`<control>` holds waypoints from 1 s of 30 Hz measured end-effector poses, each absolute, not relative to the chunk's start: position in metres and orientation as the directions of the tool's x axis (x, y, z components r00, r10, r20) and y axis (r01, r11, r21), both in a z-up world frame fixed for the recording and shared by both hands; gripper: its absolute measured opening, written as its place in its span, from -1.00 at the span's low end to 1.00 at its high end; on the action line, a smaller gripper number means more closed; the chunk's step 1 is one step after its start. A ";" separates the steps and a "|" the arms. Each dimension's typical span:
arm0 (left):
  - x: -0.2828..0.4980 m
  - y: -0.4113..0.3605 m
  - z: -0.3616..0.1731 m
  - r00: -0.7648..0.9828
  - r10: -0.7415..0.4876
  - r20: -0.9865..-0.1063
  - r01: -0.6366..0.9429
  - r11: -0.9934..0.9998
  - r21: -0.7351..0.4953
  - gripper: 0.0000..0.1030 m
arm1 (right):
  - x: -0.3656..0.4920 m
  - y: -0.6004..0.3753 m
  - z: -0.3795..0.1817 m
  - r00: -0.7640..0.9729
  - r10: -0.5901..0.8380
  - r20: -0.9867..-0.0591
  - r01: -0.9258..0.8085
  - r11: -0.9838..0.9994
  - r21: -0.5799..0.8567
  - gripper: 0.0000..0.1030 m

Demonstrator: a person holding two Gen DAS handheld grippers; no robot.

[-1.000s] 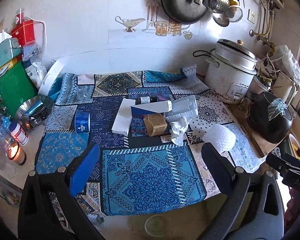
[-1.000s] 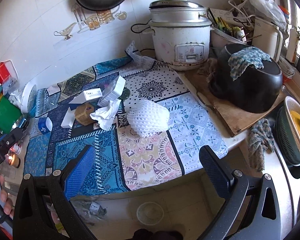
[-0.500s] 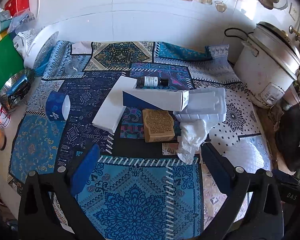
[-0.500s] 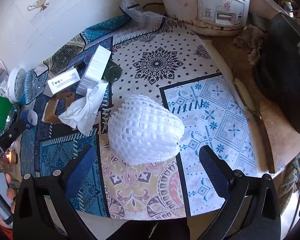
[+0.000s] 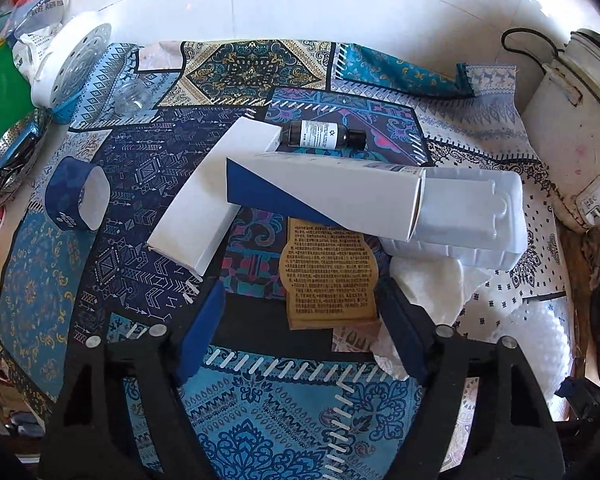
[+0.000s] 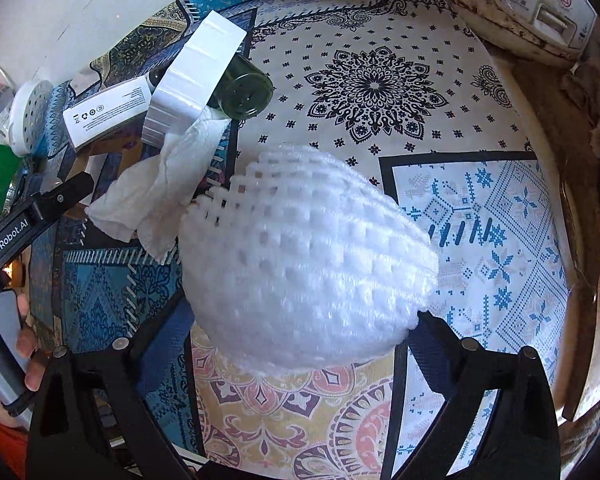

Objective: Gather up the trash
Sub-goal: 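Grasp the brown cork coaster with the left tool while the right tool grasps the white foam net, then carry coaster and foam net down over the white bin and open both tools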

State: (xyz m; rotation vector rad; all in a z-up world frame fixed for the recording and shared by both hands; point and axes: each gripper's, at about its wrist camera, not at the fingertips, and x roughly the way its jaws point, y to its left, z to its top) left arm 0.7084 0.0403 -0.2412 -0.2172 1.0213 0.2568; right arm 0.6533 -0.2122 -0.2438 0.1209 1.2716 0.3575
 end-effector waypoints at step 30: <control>0.598 0.044 -0.183 0.589 0.064 -0.806 -0.285 0.949 -0.133 -0.22 | 0.604 -0.219 -0.192 0.407 0.385 -0.828 -0.260 0.918 0.299 -0.10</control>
